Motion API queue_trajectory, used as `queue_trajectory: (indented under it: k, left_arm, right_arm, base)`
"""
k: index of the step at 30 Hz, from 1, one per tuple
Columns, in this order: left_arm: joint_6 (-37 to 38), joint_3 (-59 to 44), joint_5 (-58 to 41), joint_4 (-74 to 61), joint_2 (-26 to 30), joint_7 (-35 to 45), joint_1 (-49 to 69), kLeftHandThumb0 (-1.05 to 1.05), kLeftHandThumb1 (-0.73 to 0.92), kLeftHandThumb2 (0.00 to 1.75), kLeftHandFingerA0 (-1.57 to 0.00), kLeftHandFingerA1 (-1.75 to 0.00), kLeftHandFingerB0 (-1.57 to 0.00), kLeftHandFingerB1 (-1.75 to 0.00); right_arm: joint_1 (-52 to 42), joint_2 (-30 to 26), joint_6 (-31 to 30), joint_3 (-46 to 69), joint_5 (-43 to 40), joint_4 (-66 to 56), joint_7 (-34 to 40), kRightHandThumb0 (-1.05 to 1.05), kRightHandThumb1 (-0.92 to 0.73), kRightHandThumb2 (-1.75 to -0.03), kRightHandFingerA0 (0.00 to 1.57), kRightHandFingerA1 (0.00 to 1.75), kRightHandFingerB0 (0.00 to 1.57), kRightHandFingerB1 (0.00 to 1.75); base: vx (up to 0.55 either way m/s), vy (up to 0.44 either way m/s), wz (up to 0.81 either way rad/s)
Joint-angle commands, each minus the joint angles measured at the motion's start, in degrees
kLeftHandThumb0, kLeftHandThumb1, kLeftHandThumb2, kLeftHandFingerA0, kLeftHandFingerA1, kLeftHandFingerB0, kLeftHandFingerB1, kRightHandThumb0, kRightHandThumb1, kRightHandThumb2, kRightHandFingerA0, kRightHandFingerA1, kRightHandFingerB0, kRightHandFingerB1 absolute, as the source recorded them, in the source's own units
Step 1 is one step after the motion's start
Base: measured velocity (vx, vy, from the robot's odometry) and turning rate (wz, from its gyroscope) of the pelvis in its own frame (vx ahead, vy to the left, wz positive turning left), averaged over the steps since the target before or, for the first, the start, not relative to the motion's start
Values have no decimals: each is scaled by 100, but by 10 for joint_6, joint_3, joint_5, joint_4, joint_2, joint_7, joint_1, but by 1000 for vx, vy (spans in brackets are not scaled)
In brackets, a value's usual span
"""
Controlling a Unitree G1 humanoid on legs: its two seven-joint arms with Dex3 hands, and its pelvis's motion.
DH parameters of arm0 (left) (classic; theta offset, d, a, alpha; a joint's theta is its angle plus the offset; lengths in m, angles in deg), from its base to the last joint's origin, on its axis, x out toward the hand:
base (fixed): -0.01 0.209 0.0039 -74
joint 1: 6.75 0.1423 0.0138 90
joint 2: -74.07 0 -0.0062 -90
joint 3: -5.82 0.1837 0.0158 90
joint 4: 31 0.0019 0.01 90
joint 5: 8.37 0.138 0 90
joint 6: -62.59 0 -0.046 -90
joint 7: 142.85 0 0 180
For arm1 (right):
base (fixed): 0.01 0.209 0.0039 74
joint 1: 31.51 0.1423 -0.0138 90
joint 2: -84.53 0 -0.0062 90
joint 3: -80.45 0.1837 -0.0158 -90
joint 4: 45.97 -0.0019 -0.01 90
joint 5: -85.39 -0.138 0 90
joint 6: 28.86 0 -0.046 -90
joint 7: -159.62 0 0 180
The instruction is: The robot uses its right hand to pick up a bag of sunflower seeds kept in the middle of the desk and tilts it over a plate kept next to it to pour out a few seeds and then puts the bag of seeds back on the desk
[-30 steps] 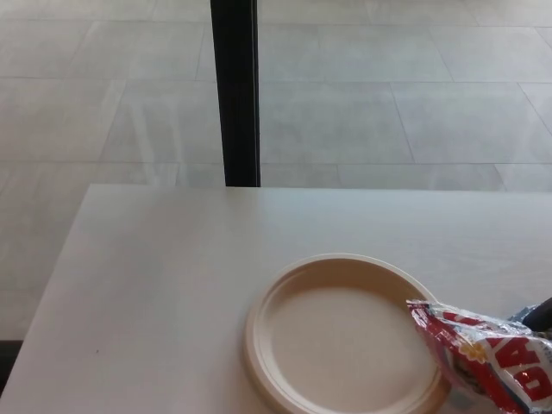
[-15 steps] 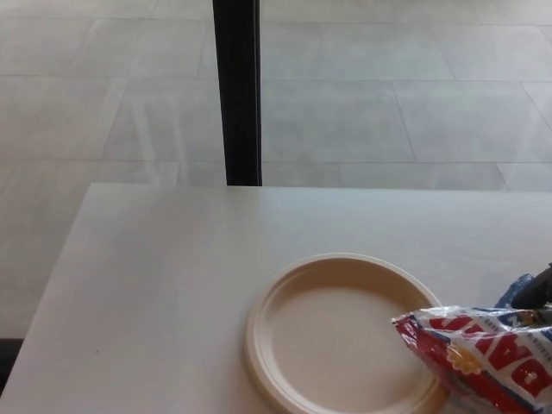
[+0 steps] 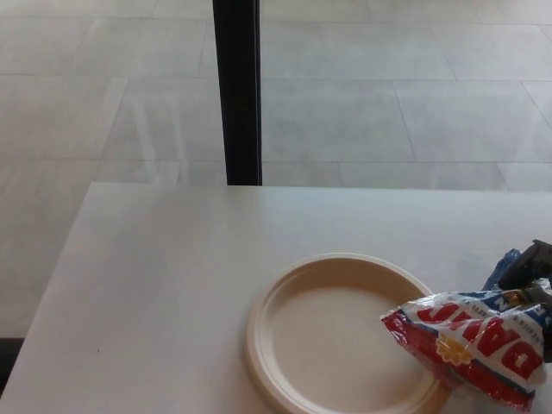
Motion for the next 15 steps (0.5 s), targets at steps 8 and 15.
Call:
queue_trajectory:
  k: [8,15]
  left_arm:
    - [12,-6,1,0,11,13,16,-34,63,120,-17,-63,-10,-57]
    - [12,-2,5,14,12,12,13,-33,65,121,-18,-63,-12,-57]
  right_arm:
    - [30,21,-102,8,-5,-17,-28,-28,-49,-120,90,175,73,160]
    - [64,40,-152,2,-1,-8,-30,-32,-51,-115,92,175,74,158]
  base:
    - [0,0,0]
    - [0,0,0]
